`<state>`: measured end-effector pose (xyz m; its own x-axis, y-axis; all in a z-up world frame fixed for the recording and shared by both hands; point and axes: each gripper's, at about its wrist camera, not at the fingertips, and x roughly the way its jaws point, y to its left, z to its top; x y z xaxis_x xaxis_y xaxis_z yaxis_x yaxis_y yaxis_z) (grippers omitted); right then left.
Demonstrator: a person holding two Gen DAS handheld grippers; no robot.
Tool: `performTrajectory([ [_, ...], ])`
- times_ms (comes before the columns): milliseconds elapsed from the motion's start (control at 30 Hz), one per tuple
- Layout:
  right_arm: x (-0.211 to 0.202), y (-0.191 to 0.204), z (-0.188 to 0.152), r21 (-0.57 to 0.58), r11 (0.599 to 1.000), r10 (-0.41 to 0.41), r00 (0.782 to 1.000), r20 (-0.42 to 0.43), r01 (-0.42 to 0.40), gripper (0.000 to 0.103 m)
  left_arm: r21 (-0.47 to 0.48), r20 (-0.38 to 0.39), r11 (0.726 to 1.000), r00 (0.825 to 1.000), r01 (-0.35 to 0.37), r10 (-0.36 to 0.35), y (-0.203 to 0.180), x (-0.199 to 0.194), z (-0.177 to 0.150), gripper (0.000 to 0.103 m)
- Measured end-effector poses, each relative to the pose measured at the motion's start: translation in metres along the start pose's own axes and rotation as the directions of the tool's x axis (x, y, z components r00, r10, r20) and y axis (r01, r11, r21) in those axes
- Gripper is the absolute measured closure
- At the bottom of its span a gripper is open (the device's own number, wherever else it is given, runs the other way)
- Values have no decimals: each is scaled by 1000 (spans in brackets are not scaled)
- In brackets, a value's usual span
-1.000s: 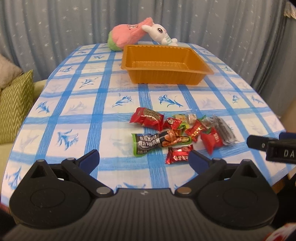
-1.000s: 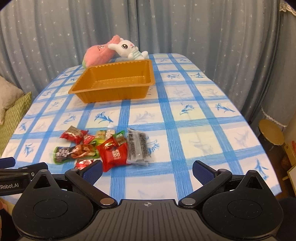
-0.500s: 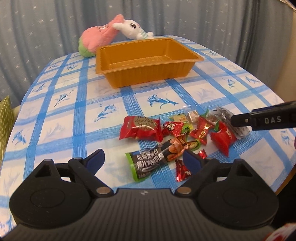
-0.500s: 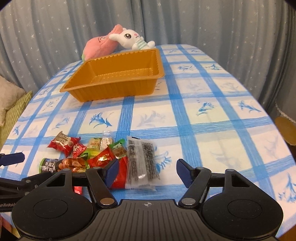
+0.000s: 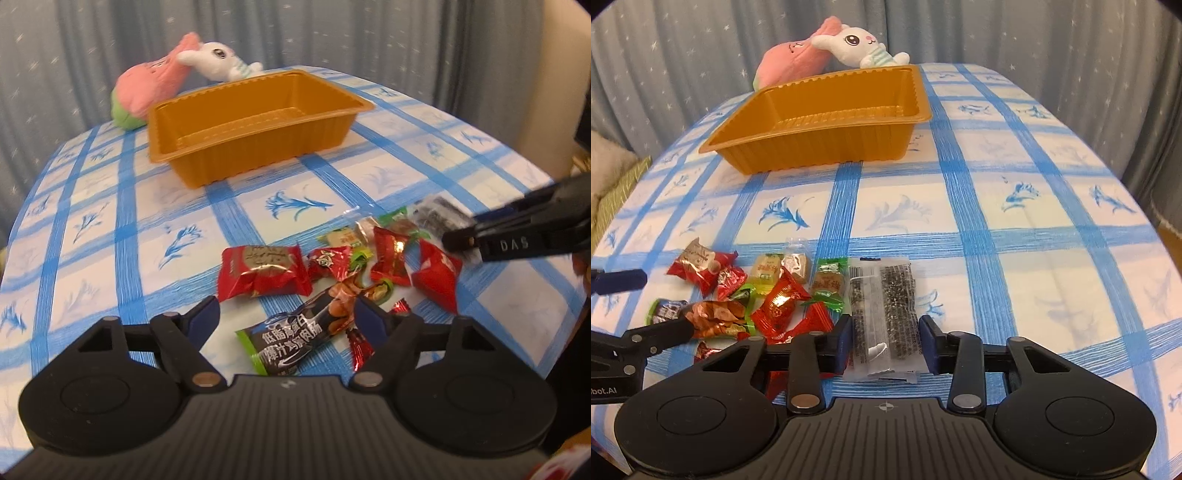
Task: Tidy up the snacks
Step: 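Grasp the dark snack stick with the left tool while the right tool grasps the clear seaweed packet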
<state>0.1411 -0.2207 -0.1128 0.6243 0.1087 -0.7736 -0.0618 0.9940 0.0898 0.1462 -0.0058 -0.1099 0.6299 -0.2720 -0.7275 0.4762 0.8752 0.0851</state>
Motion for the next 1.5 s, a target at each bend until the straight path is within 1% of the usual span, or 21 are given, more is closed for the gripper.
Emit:
performTrajectory([
  [67,0,1,-1,-16,1000,-27,1000,6,27,65,48,-7,999,1000,12,-11,-3,2,0,36],
  [100,0,0,-1,-14,999,-30,1000,5,30,65,71,-12,997,1000,18,-17,-4,4,1,38],
  [167,0,-2,-2,-14,999,-36,999,2,36,65,98,-24,994,999,42,-40,-6,7,1,46],
  [267,0,-2,-2,-11,999,-38,999,-4,38,65,147,-38,986,996,80,-75,-11,10,3,52],
  [467,1,-2,-1,-17,999,-42,999,-2,41,64,260,-67,959,993,115,-100,-21,19,5,61],
  [533,2,-2,-2,-18,999,-43,999,-3,43,64,293,-76,947,990,135,-118,-21,20,6,67],
  [667,4,-1,-2,-20,999,-45,999,-2,45,64,306,-104,940,987,149,-122,-18,19,8,70],
  [800,4,-1,-2,-22,999,-44,999,2,44,63,343,-95,926,987,155,-130,-19,20,6,69],
  [1033,6,0,-2,-26,998,-48,999,8,48,61,445,-101,874,980,196,-169,-21,22,9,70],
  [1067,6,0,-2,-26,998,-48,999,8,49,61,445,-109,872,979,205,-174,-20,23,10,72],
  [1100,6,0,-2,-26,998,-49,999,8,49,61,436,-118,874,977,212,-179,-20,24,11,72],
  [1167,6,-1,-2,-26,998,-49,999,7,49,61,430,-126,879,978,205,-166,-21,24,12,73],
  [1267,6,-2,-1,-19,999,-48,999,1,48,61,392,-140,902,981,180,-135,-25,22,12,74],
  [1333,6,-2,-1,-18,999,-48,999,0,48,61,378,-135,910,983,169,-126,-25,22,11,74],
  [1500,7,-2,-1,-17,998,-52,999,3,52,61,406,-117,891,978,203,-170,-22,24,11,73],
])
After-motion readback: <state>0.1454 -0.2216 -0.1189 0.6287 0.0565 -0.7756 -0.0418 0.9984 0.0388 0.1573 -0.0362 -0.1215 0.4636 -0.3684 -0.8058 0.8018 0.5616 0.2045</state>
